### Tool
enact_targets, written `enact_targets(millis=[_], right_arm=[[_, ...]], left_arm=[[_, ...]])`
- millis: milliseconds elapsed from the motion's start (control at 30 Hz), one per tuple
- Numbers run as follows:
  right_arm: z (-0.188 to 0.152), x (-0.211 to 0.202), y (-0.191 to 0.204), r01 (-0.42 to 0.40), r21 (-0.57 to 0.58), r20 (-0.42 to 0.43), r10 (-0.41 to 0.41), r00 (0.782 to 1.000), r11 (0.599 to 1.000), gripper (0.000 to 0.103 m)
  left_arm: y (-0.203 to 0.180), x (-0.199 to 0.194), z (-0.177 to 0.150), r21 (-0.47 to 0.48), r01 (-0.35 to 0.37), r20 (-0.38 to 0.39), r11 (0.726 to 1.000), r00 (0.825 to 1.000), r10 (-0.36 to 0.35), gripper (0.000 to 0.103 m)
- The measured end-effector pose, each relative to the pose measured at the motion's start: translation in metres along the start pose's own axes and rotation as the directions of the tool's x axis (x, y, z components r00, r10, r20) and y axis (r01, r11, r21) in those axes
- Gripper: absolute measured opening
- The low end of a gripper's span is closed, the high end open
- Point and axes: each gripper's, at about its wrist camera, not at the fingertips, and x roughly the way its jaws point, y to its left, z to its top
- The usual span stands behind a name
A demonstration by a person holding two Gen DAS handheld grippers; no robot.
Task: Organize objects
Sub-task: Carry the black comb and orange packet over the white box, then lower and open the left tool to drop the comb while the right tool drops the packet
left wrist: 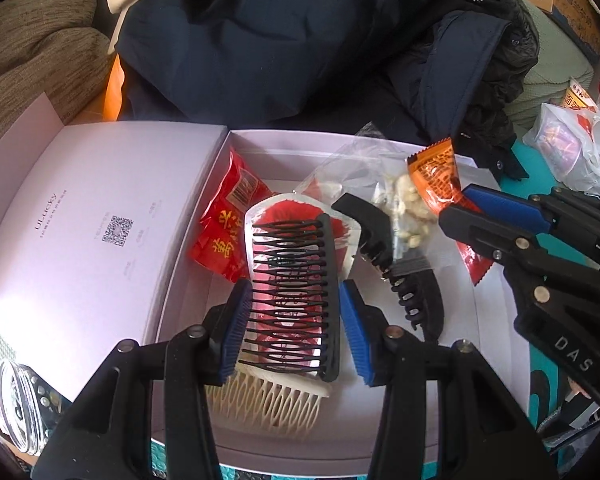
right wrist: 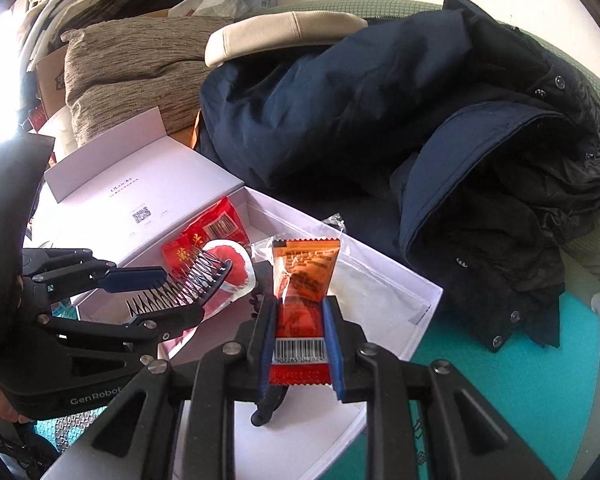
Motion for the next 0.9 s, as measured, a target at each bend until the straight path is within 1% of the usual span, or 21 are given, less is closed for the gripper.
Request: enact_targets(millis=[300,500,600,767,900], right_arm=[[-0.003,0.017,-0.001,0.005,0.004,-0.032,-0.005,0.999,1.000,0.022],[-0.005,0.022,0.000,0.001,0.008,-0.035,0.000,0.999,1.000,0.022],[-0.007,0.029,0.000,0.018,0.004,-0.053,-0.018,0.998,1.000,0.022],[-0.011,0.033,0.001,0.010,0.005,-0.065,-0.010,0.998,1.000,0.022],[-0.012,0.037,0.002,0.014,0.002,-0.075,-0.014,0.997,1.000,0.022]], left_arm=[[0.002,0.015,0.003,0.002,0.006,-0.010,1.000,1.000,-0.006,0.043],[0.002,0.022,0.006,0.010,0.007,-0.007,1.000,1.000,-0.007,0.043],[0.001,0.026,0.007,0.000,0.017,-0.005,1.000,1.000,-0.017,0.044],[-0.006,0.032,0.007,0.039,0.013,0.004,0.999,1.000,-0.013,0.044],[-0.007,0.038,0.007,0.043,0.018,-0.007,0.999,1.000,-0.018,0.044]])
